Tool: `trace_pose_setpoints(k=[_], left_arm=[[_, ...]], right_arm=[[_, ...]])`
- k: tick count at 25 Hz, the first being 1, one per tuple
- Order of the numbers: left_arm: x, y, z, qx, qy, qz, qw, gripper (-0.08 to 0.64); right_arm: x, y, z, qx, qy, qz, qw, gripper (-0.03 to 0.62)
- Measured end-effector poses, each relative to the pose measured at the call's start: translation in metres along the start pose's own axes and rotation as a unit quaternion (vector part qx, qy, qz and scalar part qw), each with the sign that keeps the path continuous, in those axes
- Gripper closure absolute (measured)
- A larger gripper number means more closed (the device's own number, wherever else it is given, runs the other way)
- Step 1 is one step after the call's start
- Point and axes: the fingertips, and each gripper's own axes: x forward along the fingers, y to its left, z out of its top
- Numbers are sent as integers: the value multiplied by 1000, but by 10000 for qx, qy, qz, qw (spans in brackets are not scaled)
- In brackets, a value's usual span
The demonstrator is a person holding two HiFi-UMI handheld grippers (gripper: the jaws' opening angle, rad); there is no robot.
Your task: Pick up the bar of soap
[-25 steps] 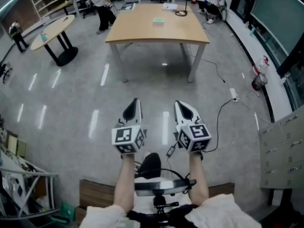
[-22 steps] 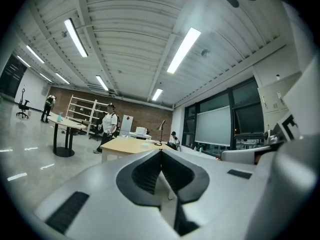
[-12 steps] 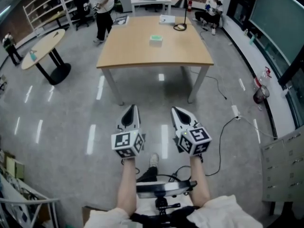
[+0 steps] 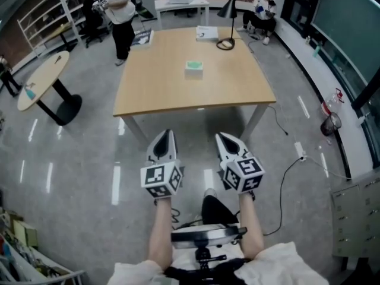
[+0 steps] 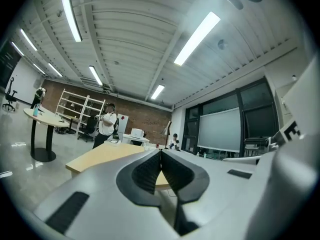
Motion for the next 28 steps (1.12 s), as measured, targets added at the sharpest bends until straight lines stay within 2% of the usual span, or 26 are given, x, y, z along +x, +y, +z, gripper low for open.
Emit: trace_pose_setpoints(k=[4,9,14,21,28], left_arm=[[75,24,-11,-83,119,13,9999,545],[194,57,-23,-222,272,126,9993,545],[315,83,2,-125,223,153,9996,545],[414,119,1,-207,425,237,9986,545],[518,142,-17,-264,685,-15,9973,545]], right_arm=[[66,-42,4,32,44,-24,10000,584],[167,-110,18,-59,146,60,9999,563],[276,-169,45,-128,249,282,9992,552],[378,-214,61,-117,434,431,9981,548],[470,-254,53,-416,905,544,9935,512]])
